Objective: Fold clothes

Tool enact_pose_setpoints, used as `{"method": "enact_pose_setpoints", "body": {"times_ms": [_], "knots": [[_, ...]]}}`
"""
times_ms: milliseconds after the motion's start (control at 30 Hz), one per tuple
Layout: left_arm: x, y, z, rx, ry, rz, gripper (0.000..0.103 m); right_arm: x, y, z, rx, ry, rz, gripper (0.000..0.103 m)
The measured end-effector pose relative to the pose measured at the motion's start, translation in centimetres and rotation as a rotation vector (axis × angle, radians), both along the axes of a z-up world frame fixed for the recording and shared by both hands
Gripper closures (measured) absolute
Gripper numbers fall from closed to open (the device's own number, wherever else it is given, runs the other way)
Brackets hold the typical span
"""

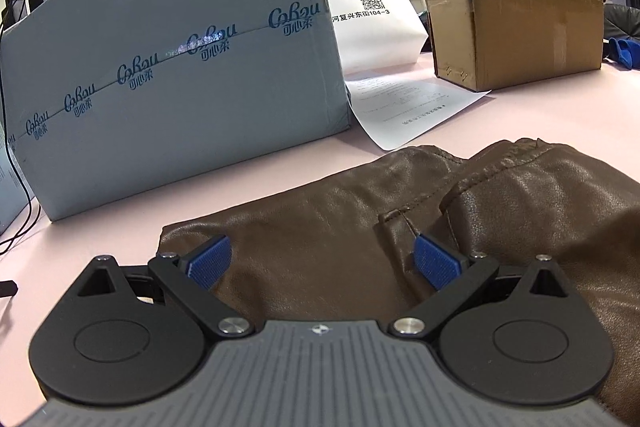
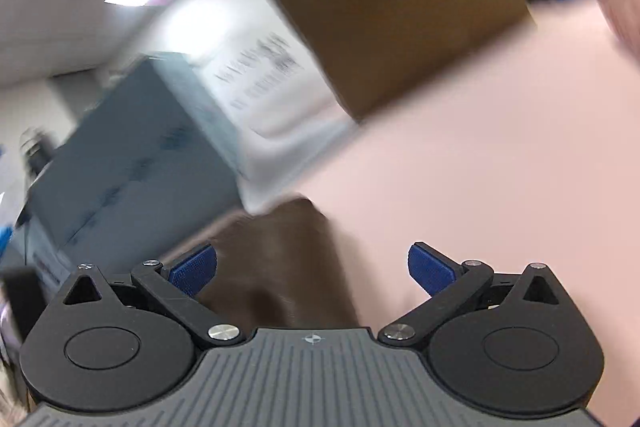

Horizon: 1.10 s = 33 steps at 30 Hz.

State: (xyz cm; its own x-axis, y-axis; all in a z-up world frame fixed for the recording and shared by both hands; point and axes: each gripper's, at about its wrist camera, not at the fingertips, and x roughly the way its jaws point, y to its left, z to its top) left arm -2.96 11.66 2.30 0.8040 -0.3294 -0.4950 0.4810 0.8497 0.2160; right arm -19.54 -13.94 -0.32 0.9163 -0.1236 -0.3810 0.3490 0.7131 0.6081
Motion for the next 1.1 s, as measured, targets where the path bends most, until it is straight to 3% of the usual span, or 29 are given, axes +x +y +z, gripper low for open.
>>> {"method": "enact_pose_setpoints", "body": {"times_ms": [367, 800, 1000, 1100], "knots": [[0.3, -0.1, -0.1, 0.0, 0.006, 0.001, 0.004, 1.3, 1.8, -0.1, 0.017, -0.021, 0.202, 0.0], [0.4, 0.2, -0.1, -0.011, 0.021, 0.005, 0.004, 1.3, 2.2, -0.2, -0.044, 0.001, 0.235, 0.0], [0.8, 0.5, -0.1, -0.023, 0.045, 0.027, 0.004, 1.3, 1.2, -0.3, 0.001, -0.001, 0.261, 0.017], [1.0, 0.7, -0.1, -0.032, 0.056, 0.033, 0.004, 1.0, 0.4, -0.6, 0.072, -0.038, 0.269, 0.023]]}}
